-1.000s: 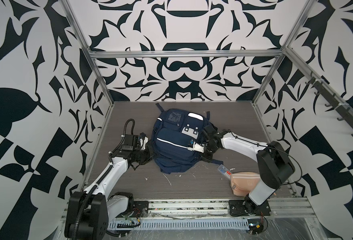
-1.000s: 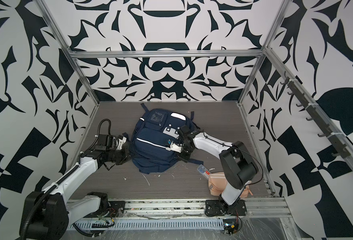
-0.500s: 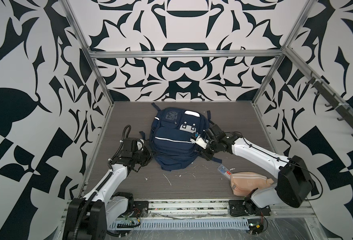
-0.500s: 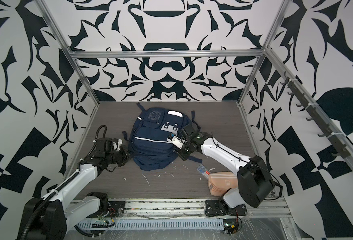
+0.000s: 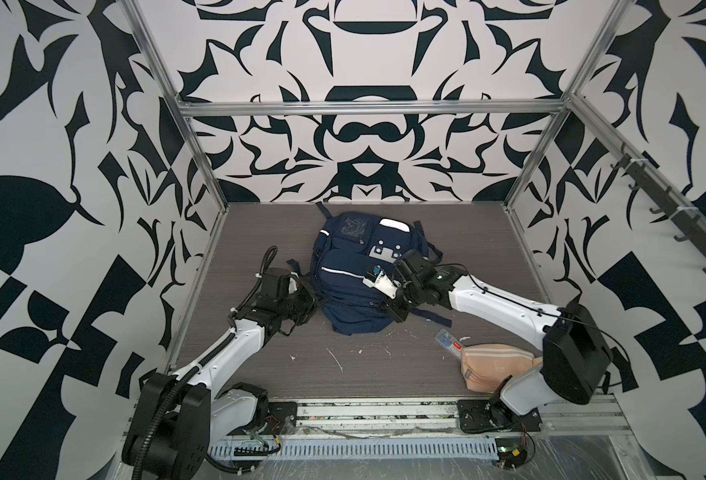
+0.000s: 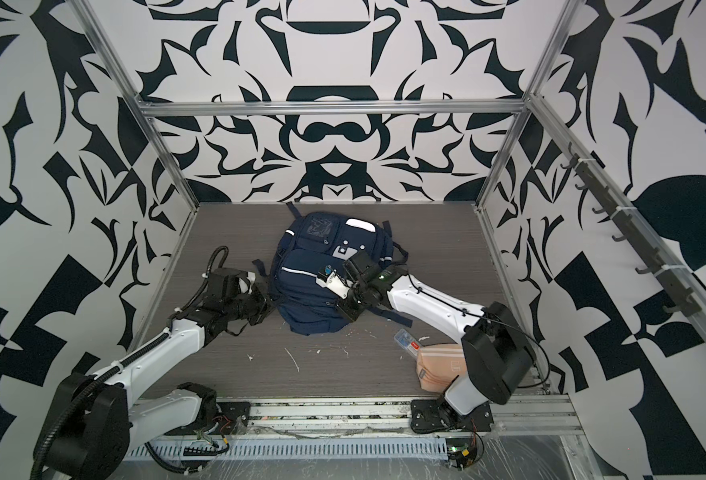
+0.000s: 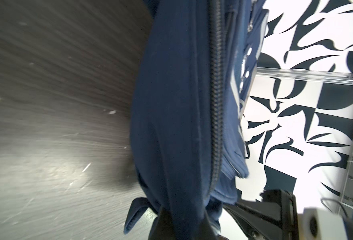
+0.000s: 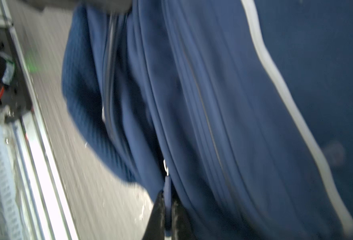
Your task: Pack the student bag
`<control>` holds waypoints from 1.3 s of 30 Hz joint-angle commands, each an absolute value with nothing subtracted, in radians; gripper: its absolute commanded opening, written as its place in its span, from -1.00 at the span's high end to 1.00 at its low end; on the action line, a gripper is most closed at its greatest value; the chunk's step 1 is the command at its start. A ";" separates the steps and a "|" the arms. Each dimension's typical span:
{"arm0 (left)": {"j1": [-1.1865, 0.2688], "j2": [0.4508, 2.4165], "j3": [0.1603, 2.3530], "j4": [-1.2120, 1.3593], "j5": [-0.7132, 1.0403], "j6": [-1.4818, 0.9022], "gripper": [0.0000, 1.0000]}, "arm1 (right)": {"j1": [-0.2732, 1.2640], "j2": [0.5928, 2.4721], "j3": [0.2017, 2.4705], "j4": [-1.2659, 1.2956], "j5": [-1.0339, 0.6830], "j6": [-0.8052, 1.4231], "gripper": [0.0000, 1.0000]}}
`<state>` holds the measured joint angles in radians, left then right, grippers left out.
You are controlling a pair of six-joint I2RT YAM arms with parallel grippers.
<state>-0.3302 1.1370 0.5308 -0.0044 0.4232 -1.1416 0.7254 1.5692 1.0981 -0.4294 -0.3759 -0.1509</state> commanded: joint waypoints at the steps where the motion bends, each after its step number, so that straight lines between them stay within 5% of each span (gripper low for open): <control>1: -0.351 1.105 0.545 0.055 0.526 -1.140 1.00 | 0.733 1.567 1.159 -0.200 -0.406 -0.020 1.00; 3: -0.350 1.059 0.559 -0.086 0.546 -1.071 0.95 | 0.733 1.552 1.134 -0.136 -0.410 0.004 1.00; 5: -0.328 1.015 0.575 -0.199 0.538 -1.003 0.24 | 0.733 1.532 1.114 -0.129 -0.412 0.001 1.00; 7: -0.300 0.991 0.614 -0.297 0.515 -0.923 -0.85 | 0.730 1.500 1.090 -0.162 -0.410 -0.019 1.00; 8: -0.285 0.992 0.639 -0.347 0.504 -0.890 -0.99 | 0.728 1.480 1.075 -0.178 -0.406 -0.031 1.00; 17: -0.113 1.265 0.948 -0.515 0.433 -0.606 -0.99 | 0.644 1.298 0.946 -0.304 -0.414 -0.059 1.00; 21: -0.108 1.549 1.088 -0.417 0.524 -0.489 -0.99 | 0.603 1.282 0.931 -0.324 -0.434 -0.078 1.00; 26: -0.126 1.851 1.260 -0.391 0.586 -0.482 -0.99 | 0.563 1.299 0.948 -0.340 -0.454 -0.099 1.00; 32: -0.184 1.956 1.295 -0.313 0.564 -0.570 -0.99 | 0.517 1.330 0.992 -0.369 -0.405 -0.118 1.00; 34: -0.203 1.961 1.255 -0.249 0.577 -0.625 -0.77 | 0.491 1.343 1.006 -0.373 -0.394 -0.119 1.00; 39: -0.215 1.873 1.027 0.030 0.612 -0.836 0.74 | 0.433 1.403 1.082 -0.407 -0.356 -0.138 1.00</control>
